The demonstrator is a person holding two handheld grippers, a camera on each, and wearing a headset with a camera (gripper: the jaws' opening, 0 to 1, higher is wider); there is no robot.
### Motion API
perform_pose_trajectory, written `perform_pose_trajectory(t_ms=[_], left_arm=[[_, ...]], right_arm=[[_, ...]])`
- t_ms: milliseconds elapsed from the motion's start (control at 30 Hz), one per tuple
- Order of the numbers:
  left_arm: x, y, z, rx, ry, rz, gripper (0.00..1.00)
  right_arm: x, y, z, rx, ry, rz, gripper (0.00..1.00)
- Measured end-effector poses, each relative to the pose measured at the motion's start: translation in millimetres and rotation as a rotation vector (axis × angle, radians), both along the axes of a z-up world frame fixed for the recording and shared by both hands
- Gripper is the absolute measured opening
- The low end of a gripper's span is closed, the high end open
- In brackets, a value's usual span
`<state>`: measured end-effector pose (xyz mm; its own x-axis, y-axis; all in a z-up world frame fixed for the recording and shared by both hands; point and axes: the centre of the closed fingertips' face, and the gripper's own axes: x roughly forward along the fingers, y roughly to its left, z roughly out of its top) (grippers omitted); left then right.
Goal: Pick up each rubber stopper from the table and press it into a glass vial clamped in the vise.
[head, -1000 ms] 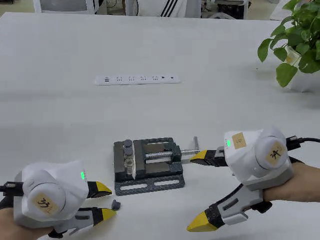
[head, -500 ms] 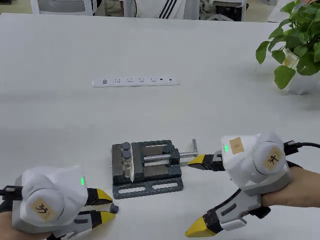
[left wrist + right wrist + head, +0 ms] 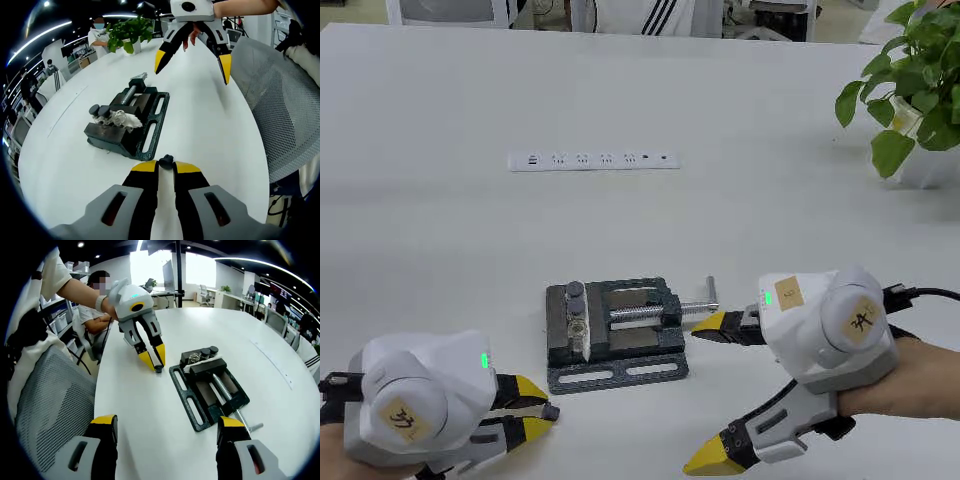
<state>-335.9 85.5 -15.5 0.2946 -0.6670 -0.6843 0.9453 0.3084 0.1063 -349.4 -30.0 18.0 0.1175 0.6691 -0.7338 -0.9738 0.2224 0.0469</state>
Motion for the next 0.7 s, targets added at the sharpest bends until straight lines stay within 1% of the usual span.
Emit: perform_pose_trajectory(t_ms=[100,133,200,267,333,367,433,500,567,600,633,700], left_arm=[[-1.4,-3.1,7.6,-0.015,-0.014,0.000,0.08],[-1.3,-4.1,10.1,-0.015,-0.027,-0.002,0.08],[-3.3,-7.1,15.3,-0.021,-0.035,-0.009,0.08],[-4.7,-10.3,20.5,-0.029,-0.050,-0.019,0.08],[-6.0,-13.9,27.0,-0.029,-0.078,-0.038,0.08],[-7.2,-15.5,29.7,-0.031,-0.084,-0.045,0.08],[-9.7,-20.2,36.6,-0.030,-0.107,-0.068,0.08],[-12.0,-25.0,43.8,-0.034,-0.126,-0.085,0.08],[-14.9,-30.3,50.8,-0.031,-0.157,-0.120,0.08],[-16.0,-32.0,52.9,-0.024,-0.167,-0.132,0.08],[-17.7,-34.3,55.4,-0.016,-0.180,-0.148,0.08],[-20.7,-38.0,58.4,-0.004,-0.199,-0.178,0.08]], right_arm=[[-1.0,4.0,2.6,0.009,-0.006,0.002,0.79],[-1.8,6.1,3.9,0.011,-0.010,0.004,0.78],[-2.1,10.3,7.5,0.017,-0.023,0.008,0.74],[-3.3,15.2,11.2,0.033,-0.024,0.009,0.71],[-4.4,21.1,14.4,0.047,-0.019,0.008,0.69],[-4.8,23.6,15.7,0.054,-0.018,0.009,0.67],[-5.8,29.7,19.0,0.072,-0.019,0.015,0.62],[-8.0,34.7,20.3,0.075,0.005,0.016,0.58],[-12.1,38.8,21.9,0.081,0.021,0.035,0.53],[-13.6,39.9,22.6,0.081,0.033,0.039,0.50],[-16.9,42.2,24.5,0.089,0.061,0.039,0.47],[-17.6,44.5,27.1,0.097,0.078,0.033,0.44]])
